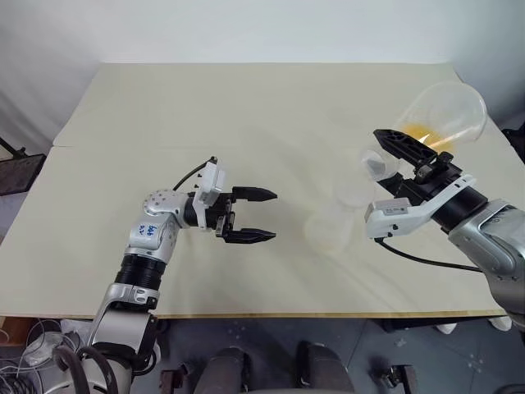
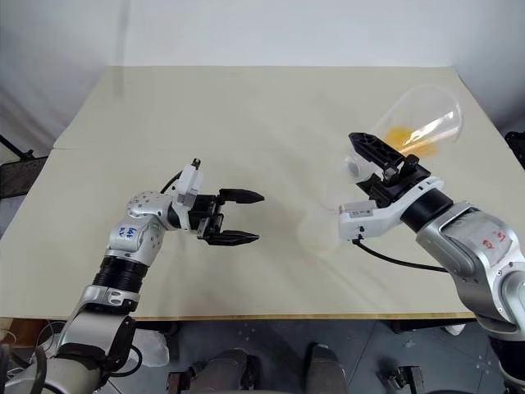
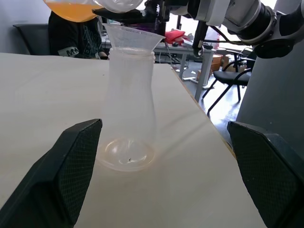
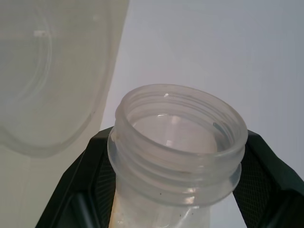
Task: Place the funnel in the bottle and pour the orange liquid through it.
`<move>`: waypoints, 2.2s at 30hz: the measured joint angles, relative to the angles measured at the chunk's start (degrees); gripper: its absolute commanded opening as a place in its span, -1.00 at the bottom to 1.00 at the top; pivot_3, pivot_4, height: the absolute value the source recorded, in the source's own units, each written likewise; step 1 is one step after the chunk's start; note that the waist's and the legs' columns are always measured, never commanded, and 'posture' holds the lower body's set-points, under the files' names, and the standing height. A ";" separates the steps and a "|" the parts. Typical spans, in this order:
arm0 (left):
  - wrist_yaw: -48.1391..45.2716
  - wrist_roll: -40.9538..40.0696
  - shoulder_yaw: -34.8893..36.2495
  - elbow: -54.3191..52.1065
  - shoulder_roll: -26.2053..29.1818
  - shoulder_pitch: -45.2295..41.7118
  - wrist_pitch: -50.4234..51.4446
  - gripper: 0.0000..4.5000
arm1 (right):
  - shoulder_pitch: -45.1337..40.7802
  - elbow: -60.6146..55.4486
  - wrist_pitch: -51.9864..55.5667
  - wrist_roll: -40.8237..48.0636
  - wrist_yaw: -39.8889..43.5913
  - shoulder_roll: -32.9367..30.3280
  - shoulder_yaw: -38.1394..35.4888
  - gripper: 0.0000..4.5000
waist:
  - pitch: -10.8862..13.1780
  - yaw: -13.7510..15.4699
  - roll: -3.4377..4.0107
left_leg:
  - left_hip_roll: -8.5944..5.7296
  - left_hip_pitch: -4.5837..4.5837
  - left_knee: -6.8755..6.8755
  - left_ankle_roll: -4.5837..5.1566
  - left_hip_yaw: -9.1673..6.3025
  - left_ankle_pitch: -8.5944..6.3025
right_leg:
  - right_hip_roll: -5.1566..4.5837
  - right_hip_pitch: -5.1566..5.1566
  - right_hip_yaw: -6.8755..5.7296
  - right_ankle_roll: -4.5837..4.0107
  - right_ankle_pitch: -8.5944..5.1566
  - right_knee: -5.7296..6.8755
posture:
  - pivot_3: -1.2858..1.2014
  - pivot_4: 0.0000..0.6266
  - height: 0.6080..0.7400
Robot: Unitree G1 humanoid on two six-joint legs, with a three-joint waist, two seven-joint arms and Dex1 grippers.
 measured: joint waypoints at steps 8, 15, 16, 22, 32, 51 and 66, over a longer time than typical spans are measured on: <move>-0.01 0.00 0.00 0.00 0.00 0.00 0.22 1.00 | 1.07 0.13 -1.59 -2.06 -0.03 0.00 -0.87 0.24 | 0.00 -0.01 0.00 | 0.01 0.00 0.00 0.00 0.00 0.00 | 0.01 0.00 0.00 0.00 0.00 0.00 | 0.03 -0.52 1.00; -0.02 0.00 0.00 0.01 0.00 0.00 0.43 1.00 | 1.05 0.34 -2.92 -3.47 -0.10 0.00 -1.37 0.24 | 0.00 -0.01 0.00 | 0.00 0.00 0.00 0.00 0.00 0.00 | 0.00 0.00 0.00 0.00 0.00 0.00 | 0.03 -0.52 1.00; -0.02 0.00 0.00 0.01 0.00 0.00 0.44 1.00 | 1.03 0.37 -3.18 -3.53 -0.10 0.00 -1.38 0.24 | 0.00 -0.01 0.00 | 0.00 0.00 0.00 0.00 0.00 0.00 | 0.00 0.00 0.00 0.00 0.00 0.00 | 0.03 -0.52 1.00; -0.03 0.00 0.00 0.05 -0.03 -0.03 0.44 1.00 | -0.16 0.80 -4.79 -4.02 -0.32 0.00 -1.39 0.24 | 0.00 -0.03 0.00 | 0.01 0.00 0.00 0.00 0.00 0.00 | 0.00 0.00 0.00 0.00 0.00 0.01 | 0.03 -0.52 1.00; -0.04 0.00 0.01 0.10 -0.06 -0.42 0.53 1.00 | -0.45 1.63 -6.70 -5.45 -0.46 -0.03 -1.39 0.24 | 0.00 -0.01 0.00 | 0.00 0.00 0.00 0.00 0.00 0.00 | 0.00 0.00 0.00 0.00 0.00 0.01 | 0.03 -0.52 1.00; 1.30 -0.02 0.75 0.16 -0.66 -2.03 -0.35 1.00 | -1.33 2.50 -8.81 -5.98 -0.47 -0.55 -1.88 0.24 | 0.00 -0.02 0.00 | 0.00 0.00 0.01 0.00 -0.01 0.00 | 0.00 0.00 0.00 0.00 0.00 0.01 | 0.03 -0.52 1.00; 1.26 -0.03 0.75 0.16 -0.67 -2.03 -0.34 1.00 | -2.47 2.82 -10.16 -7.15 -0.59 -0.57 -1.88 0.24 | 0.00 -0.03 0.00 | 0.01 0.00 0.01 0.00 0.00 0.00 | 0.00 0.00 0.00 0.00 0.00 0.01 | 0.03 -0.52 1.00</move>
